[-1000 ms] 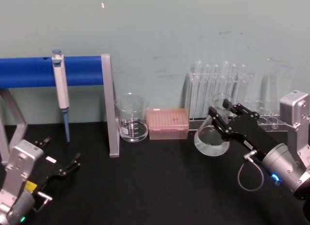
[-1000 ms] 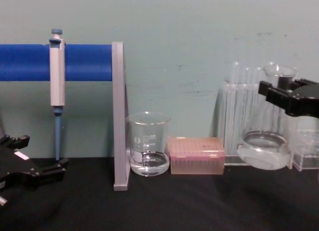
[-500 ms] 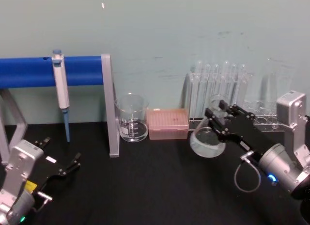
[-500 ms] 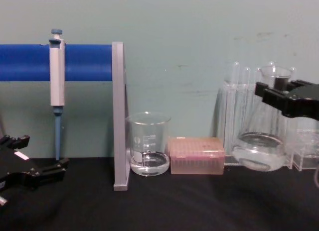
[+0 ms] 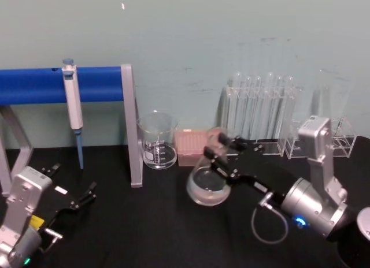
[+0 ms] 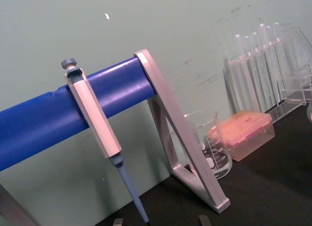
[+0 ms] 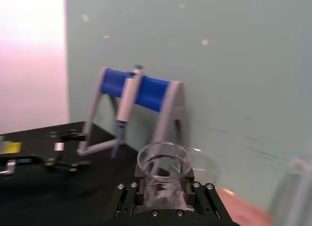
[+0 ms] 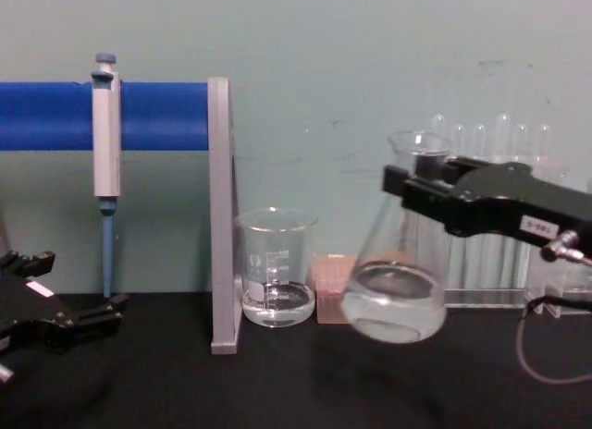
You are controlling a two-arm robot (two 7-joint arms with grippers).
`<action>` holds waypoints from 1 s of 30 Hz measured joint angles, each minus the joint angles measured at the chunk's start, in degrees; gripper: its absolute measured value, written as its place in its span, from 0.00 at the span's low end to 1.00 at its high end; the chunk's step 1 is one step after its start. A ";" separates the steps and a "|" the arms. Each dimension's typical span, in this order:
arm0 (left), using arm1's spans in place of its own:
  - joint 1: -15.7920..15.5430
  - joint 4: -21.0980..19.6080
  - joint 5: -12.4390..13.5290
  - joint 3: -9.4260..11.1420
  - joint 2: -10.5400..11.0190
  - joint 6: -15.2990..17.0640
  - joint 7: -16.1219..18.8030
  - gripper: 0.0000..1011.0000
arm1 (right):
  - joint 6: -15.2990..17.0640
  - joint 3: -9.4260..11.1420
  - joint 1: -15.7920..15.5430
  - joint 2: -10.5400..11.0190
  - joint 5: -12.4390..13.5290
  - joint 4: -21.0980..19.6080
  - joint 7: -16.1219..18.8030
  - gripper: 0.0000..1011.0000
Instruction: Grasp the erlenmeyer flask with one hand, shake it three times, then place it back.
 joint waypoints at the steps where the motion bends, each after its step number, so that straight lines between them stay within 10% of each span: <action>1: 0.00 0.00 0.00 0.00 0.00 0.00 0.00 0.99 | -0.07 -0.38 0.12 0.07 0.21 0.01 0.62 0.44; 16: 0.00 0.00 0.00 0.00 0.00 0.00 0.00 0.99 | -1.13 -7.00 2.34 1.32 3.63 0.10 10.09 0.44; 30: 0.00 0.00 0.00 0.00 0.00 0.00 0.00 0.99 | -1.80 -8.44 3.02 2.04 5.38 0.32 9.61 0.44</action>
